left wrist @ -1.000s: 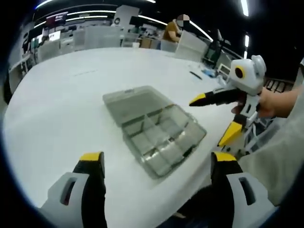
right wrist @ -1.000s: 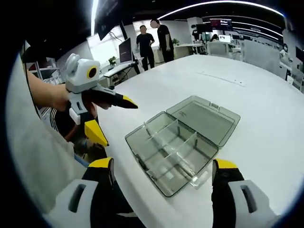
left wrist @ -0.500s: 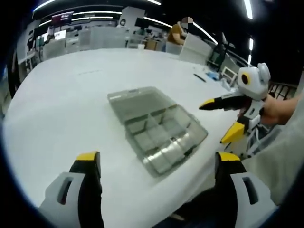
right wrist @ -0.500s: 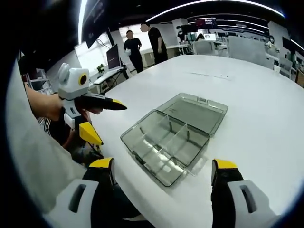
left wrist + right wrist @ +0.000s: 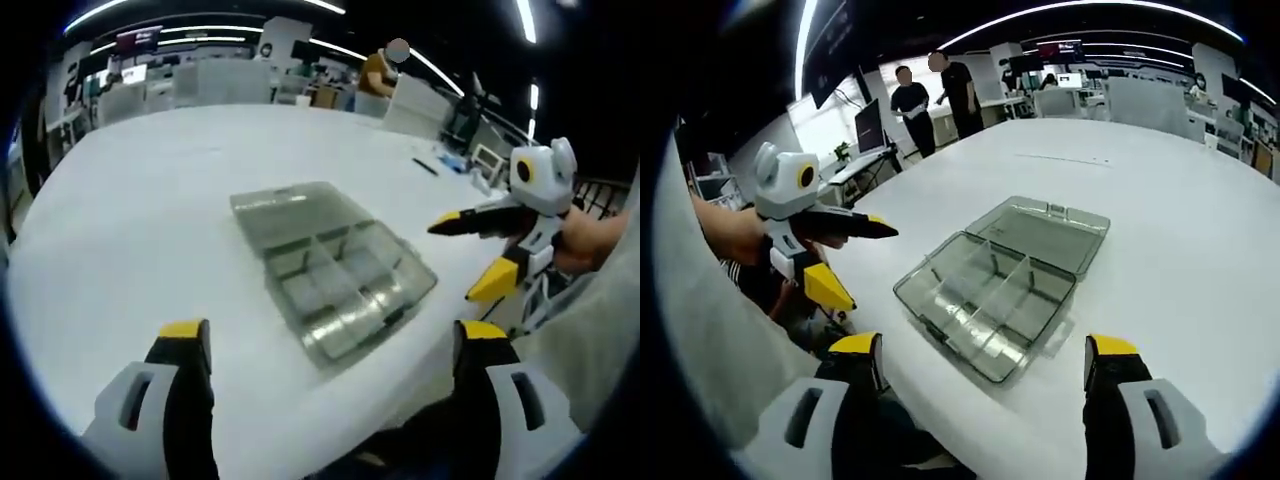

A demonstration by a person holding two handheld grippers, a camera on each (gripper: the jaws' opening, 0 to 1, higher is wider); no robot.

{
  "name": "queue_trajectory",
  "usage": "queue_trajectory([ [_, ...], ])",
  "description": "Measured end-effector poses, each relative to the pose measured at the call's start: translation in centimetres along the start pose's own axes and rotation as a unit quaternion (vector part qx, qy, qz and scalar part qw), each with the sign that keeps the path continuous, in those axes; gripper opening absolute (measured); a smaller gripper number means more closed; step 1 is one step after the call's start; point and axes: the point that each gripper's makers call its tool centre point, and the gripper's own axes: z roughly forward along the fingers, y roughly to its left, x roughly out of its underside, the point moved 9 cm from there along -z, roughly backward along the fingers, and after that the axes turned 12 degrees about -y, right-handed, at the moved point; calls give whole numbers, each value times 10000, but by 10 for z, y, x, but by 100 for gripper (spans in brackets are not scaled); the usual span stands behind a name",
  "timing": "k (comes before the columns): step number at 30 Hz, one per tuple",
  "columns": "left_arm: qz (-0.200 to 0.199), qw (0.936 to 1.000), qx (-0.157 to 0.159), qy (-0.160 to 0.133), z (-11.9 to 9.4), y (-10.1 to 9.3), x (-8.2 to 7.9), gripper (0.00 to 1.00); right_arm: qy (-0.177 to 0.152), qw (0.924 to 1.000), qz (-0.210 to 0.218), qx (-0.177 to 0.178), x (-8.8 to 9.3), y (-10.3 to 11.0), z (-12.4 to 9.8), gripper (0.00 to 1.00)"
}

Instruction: Insert the divider into the dual guide fixture by aligning both edges with the guide slots and pushing it downward to the bottom, including one-sided entry, uneven engagement, binding, and posture correction.

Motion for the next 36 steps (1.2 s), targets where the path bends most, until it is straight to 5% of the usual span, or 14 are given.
queue_trajectory([
  [36,-53,9999,-108,6,-6,-9,6,99,-18,9998,175,74,7,6,-6,81],
])
